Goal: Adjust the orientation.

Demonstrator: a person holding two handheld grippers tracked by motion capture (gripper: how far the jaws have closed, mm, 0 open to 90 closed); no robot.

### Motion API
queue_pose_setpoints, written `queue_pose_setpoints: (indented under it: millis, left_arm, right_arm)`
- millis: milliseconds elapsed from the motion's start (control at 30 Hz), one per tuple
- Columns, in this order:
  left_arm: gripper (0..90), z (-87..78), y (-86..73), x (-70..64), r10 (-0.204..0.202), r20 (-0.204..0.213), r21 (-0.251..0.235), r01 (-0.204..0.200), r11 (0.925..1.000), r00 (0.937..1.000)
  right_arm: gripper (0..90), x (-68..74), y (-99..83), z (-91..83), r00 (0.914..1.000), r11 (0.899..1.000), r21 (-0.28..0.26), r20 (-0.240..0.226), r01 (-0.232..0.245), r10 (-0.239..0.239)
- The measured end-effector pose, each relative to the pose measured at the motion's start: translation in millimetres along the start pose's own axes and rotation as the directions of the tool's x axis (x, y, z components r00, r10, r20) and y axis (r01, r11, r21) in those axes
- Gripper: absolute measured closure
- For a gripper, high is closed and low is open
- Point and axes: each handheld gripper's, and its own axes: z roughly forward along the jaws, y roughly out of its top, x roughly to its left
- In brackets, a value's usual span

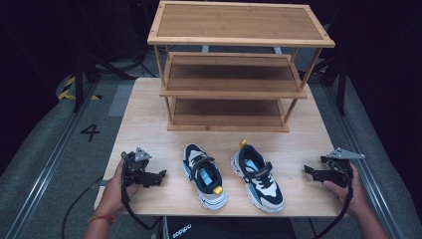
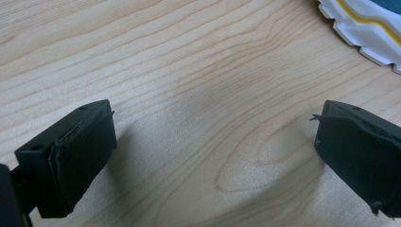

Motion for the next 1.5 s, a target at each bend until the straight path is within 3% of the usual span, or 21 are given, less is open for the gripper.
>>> queue_pose_setpoints:
  millis: [133, 233, 300, 400, 433, 467, 500, 533, 567, 700, 767, 900, 967, 1000, 1100, 1133, 1200, 1267, 1333, 1400, 1500]
  left_arm:
    - [4.5, -5.4, -2.7, -0.8, 0.036, 0.034, 0.002, -0.036, 0.9994, 0.9988]
    - [8.4, -7.5, -1.0, -4.1, 0.026, 0.026, 0.021, -0.027, 0.9994, 0.9993]
    - [17.8, -11.0, 1.1, -8.2, 0.036, 0.033, 0.043, -0.038, 0.9984, 0.9988]
    - [19.6, -17.5, 2.4, -17.7, 0.095, 0.007, 0.080, -0.095, 0.9923, 0.9955]
    - [19.6, -19.8, 2.4, -21.2, 0.103, 0.023, 0.088, -0.105, 0.9906, 0.9944]
    - [18.4, -24.7, 2.7, -28.9, 0.147, 0.066, 0.101, -0.153, 0.9830, 0.9869]
    - [16.3, -24.7, 2.7, -28.9, 0.147, 0.066, 0.101, -0.153, 0.9830, 0.9869]
    - [16.1, -31.5, 5.8, -39.0, 0.194, 0.132, 0.118, -0.210, 0.9706, 0.9721]
    - [16.6, -31.5, 5.8, -39.0, 0.194, 0.132, 0.118, -0.210, 0.9706, 0.9721]
    - [19.9, -42.7, 17.6, -62.5, 0.242, 0.184, 0.073, -0.258, 0.9633, 0.9528]
    - [21.0, -50.8, 26.6, -79.5, 0.290, 0.200, 0.049, -0.305, 0.9509, 0.9358]
    - [26.6, -61.3, 35.8, -107.2, 0.341, 0.237, 0.017, -0.354, 0.9349, 0.9097]
    - [30.1, -64.6, 39.0, -116.7, 0.363, 0.250, 0.011, -0.378, 0.9259, 0.8974]
    - [30.5, -67.2, 41.0, -122.8, 0.365, 0.257, 0.006, -0.379, 0.9255, 0.8949]
    - [33.6, -69.7, 46.5, -135.0, 0.394, 0.282, -0.019, -0.405, 0.9139, 0.8747]
    - [33.6, -69.6, 48.6, -139.6, 0.395, 0.288, -0.017, -0.408, 0.9129, 0.8722]
    - [33.6, -67.0, 53.6, -148.1, 0.416, 0.305, -0.019, -0.431, 0.9019, 0.8565]
    - [33.3, -62.7, 57.1, -153.1, 0.430, 0.312, -0.011, -0.450, 0.8932, 0.8472]
    - [33.0, -61.2, 60.9, -156.4, 0.423, 0.330, -0.021, -0.441, 0.8973, 0.8440]
    - [32.3, -61.5, 64.6, -159.3, 0.429, 0.330, -0.033, -0.444, 0.8956, 0.8411]
    - [33.5, -58.9, 68.2, -164.5, 0.438, 0.365, -0.036, -0.458, 0.8882, 0.8213]
  right_arm:
    - [16.6, 0.0, 0.0, 0.0, 1.0000, 1.000, 0.000, 0.000, 0.000, 0.000]
    - [16.6, -0.1, 0.1, 0.1, 1.0000, 1.000, 0.000, 0.000, 0.000, 0.000]
    - [16.5, -0.1, 0.3, 0.2, 1.0000, 1.000, 0.001, 0.000, 0.000, 0.000]
    - [16.5, 0.0, 0.3, 0.2, 1.0000, 1.000, 0.001, 0.000, -0.001, 0.001]
    - [16.5, 0.0, 0.3, 0.2, 1.0000, 1.000, 0.001, 0.000, -0.001, 0.001]
    - [16.6, -0.1, 0.5, 0.4, 1.0000, 1.000, 0.001, 0.001, -0.001, 0.001]
    - [16.6, -0.1, 0.5, 0.4, 1.0000, 1.000, 0.001, 0.001, -0.001, 0.001]
    - [16.5, -0.1, 0.6, 0.5, 1.0000, 1.000, 0.001, 0.000, -0.001, 0.001]
    - [16.5, -0.1, 0.6, 0.5, 1.0000, 1.000, 0.001, 0.000, -0.001, 0.001]
    - [16.6, -0.1, 0.6, 0.4, 1.0000, 1.000, 0.001, 0.000, -0.001, 0.001]
    - [16.6, -0.1, 0.6, 0.4, 1.0000, 1.000, 0.001, 0.000, -0.001, 0.001]
    - [16.6, -0.1, 0.6, 0.4, 1.0000, 1.000, 0.001, 0.000, -0.001, 0.001]
    - [16.5, -0.1, 0.6, 0.4, 1.0000, 1.000, 0.001, 0.000, -0.001, 0.001]
    - [16.5, -0.1, 0.6, 0.4, 1.0000, 1.000, 0.001, 0.000, -0.001, 0.001]
    - [16.6, 0.0, 0.5, 0.4, 1.0000, 1.000, 0.001, 0.001, -0.002, 0.002]
    - [16.6, -0.1, 0.5, 0.4, 1.0000, 1.000, 0.001, 0.001, -0.002, 0.002]
    - [16.6, 0.0, 0.5, 0.4, 1.0000, 1.000, 0.001, 0.001, -0.002, 0.002]
    - [16.6, 0.0, 0.6, 0.4, 1.0000, 1.000, 0.001, 0.001, -0.002, 0.002]
    - [16.6, 0.0, 0.6, 0.4, 1.0000, 1.000, 0.001, 0.001, -0.002, 0.002]
    - [16.6, 0.0, 0.5, 0.4, 1.0000, 1.000, 0.001, 0.001, -0.002, 0.002]
    - [16.6, 0.0, 0.5, 0.4, 1.0000, 1.000, 0.001, 0.001, -0.002, 0.002]
